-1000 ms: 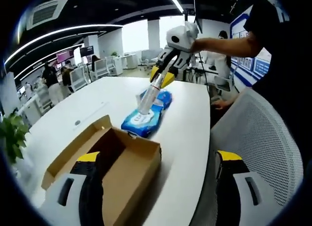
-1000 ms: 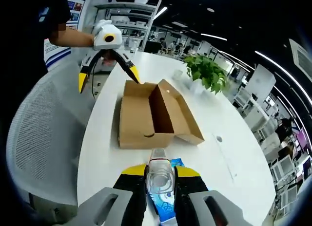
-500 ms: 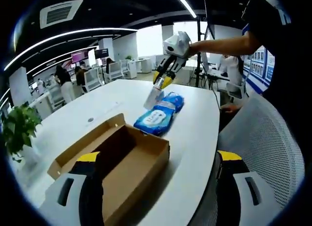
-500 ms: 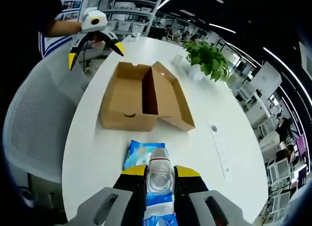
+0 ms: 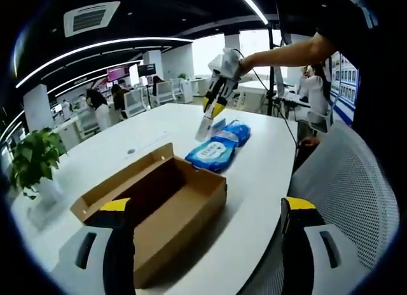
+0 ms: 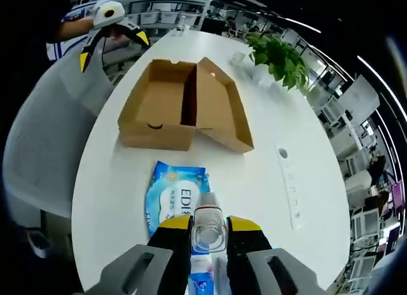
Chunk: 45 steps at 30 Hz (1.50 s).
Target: Operate the shoe box by opening the lid, removing the specified soft item, and placing it in the target area until the item is outside and the box remains undamaged.
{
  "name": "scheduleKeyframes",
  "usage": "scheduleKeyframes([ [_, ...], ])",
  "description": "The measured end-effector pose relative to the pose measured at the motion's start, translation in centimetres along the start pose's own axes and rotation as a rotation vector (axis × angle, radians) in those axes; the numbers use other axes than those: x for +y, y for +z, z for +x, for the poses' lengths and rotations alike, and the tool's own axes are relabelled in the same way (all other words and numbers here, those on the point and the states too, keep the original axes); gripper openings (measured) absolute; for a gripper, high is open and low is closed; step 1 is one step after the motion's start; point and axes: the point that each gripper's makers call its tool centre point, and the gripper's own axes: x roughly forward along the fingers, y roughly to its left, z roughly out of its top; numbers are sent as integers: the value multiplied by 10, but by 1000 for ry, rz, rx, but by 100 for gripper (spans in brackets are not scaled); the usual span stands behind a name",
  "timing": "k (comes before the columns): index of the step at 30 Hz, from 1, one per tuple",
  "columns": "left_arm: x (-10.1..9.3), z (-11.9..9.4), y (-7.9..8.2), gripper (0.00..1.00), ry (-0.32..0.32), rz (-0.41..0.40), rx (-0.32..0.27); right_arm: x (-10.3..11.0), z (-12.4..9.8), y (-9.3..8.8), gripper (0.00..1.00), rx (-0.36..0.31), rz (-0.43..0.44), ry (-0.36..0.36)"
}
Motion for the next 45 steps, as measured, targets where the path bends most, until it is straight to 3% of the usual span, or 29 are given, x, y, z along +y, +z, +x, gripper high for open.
scheduleKeyframes([
  [7, -1, -8, -9, 100, 18, -2, 16, -12, 12, -3, 16, 48, -27, 32],
  [14, -4, -15, -7, 100, 59, -31, -14, -29, 23, -7, 16, 81, -36, 44],
  [20, -2, -17, -11, 100, 90, -53, -28, -37, 34, -17, 16, 148, -60, 82],
  [45, 5, -20, -14, 98, 175, -121, -79, -37, 68, -24, 17, 251, -80, 192],
])
